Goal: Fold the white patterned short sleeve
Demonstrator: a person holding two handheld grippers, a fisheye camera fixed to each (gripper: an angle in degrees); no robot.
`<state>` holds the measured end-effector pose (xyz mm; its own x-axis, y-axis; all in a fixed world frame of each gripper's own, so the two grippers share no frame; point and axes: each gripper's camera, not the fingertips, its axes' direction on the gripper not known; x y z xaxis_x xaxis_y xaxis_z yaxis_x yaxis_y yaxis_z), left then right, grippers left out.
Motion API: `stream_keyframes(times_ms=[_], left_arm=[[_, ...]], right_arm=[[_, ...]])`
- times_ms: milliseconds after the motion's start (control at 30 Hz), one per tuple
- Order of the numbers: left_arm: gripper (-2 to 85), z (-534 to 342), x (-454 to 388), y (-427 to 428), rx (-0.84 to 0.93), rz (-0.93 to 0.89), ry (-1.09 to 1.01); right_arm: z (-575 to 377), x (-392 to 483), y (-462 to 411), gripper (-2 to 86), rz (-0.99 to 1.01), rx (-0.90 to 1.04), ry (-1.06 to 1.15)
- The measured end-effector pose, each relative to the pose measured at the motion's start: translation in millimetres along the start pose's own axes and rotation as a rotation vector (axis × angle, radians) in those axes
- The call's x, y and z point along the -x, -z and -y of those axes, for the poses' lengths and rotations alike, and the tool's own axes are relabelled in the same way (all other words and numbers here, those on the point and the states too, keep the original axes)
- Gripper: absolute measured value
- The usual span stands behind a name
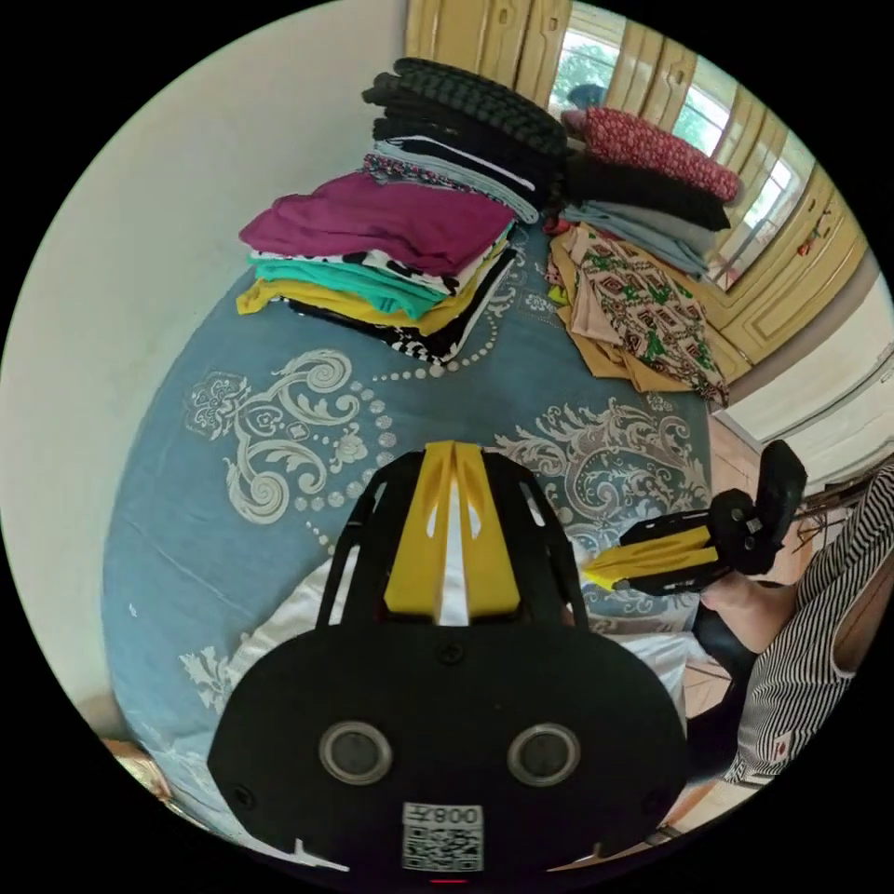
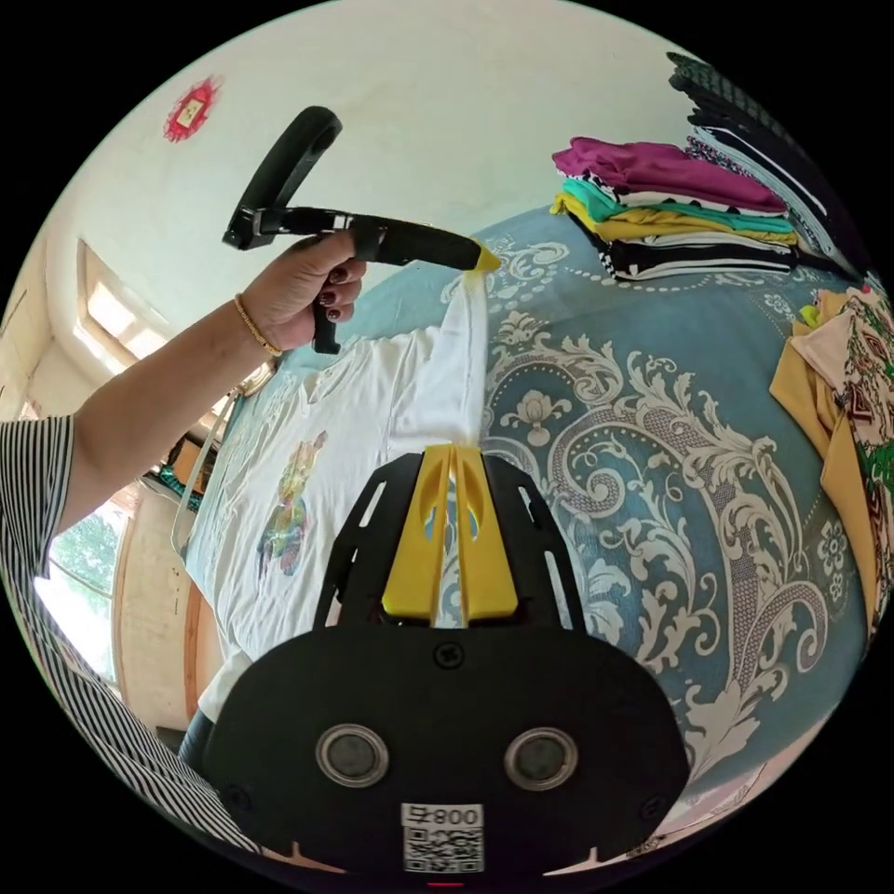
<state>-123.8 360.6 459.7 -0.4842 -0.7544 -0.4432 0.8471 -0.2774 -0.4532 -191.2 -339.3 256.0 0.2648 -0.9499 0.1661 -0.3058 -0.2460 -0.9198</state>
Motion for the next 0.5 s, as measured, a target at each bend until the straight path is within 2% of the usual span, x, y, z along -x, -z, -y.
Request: stream_keyframes(times_ms=[233, 500], left_arm=[[0.4, -100.2, 81.2, 58.9, -0.187, -0.146, 0.257], [0.3, -217.5, 138.8, 82.1, -0.230, -0.172, 0.474]], right_arm=[[15.9, 42.1, -5.8, 0.5, 0.077, -0.070, 0.176], [39.4, 113.0, -45.5, 0.5, 0.117, 0.025, 0.449]])
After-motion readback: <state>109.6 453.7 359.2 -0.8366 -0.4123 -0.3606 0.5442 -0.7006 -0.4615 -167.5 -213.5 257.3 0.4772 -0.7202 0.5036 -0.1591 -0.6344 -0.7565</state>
